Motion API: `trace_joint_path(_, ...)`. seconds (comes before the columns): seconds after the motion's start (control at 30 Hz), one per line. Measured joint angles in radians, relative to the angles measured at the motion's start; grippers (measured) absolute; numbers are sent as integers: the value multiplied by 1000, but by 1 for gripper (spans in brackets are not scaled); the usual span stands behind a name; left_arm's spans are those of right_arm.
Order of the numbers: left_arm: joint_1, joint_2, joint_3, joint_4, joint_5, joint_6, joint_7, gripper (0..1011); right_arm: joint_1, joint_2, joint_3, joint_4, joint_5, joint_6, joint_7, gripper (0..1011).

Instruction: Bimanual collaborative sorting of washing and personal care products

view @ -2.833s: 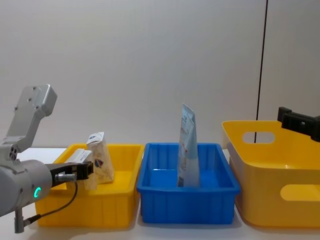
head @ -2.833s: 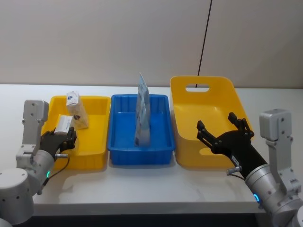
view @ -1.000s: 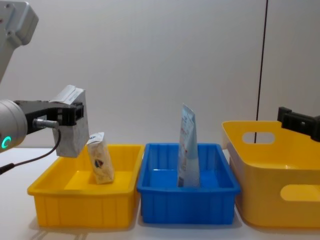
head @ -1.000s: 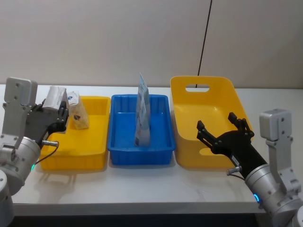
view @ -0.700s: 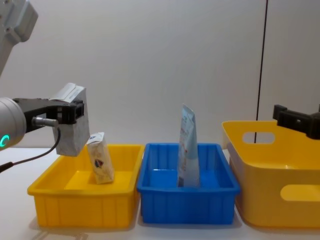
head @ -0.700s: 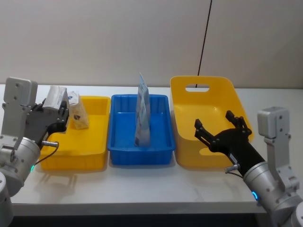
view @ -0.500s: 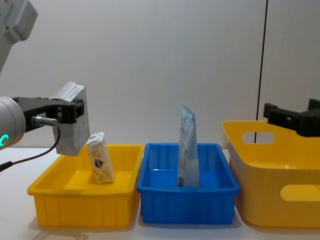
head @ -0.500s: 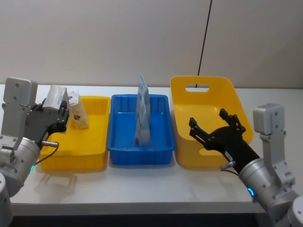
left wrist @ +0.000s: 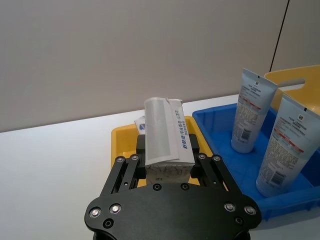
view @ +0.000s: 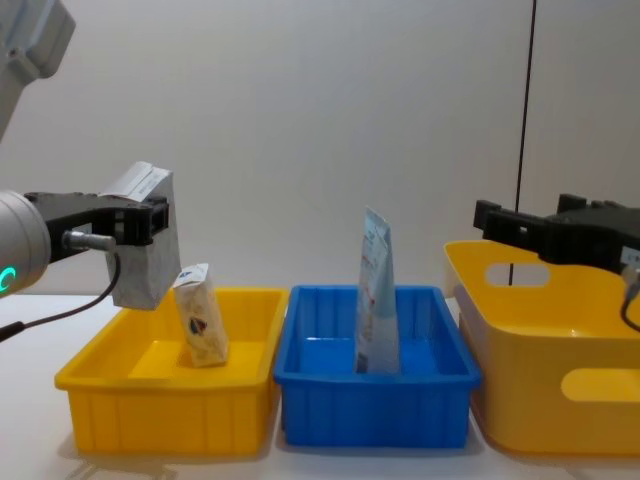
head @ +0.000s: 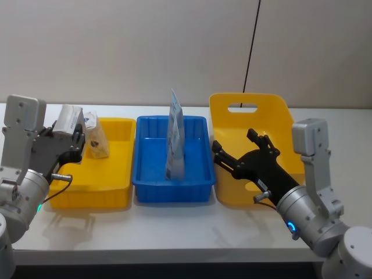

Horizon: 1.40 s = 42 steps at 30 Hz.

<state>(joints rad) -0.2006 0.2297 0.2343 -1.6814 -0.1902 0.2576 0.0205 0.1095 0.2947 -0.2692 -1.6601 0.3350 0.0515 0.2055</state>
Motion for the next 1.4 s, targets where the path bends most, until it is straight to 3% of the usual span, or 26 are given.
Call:
trace_joint_path(0.47, 1, 1, 0, -3, 0, 0, 0, 414, -5, -11, 13, 1, 14, 4, 24, 1002)
trace_joint_path(0.87, 1, 3, 0, -5, 0, -1, -10, 414, -40, 6, 33, -37, 35, 8, 47, 1002)
trace_joint_path(1.4, -19, 51, 6, -21, -41, -16, -156, 414, -71, 55, 49, -72, 76, 11, 95, 1002)
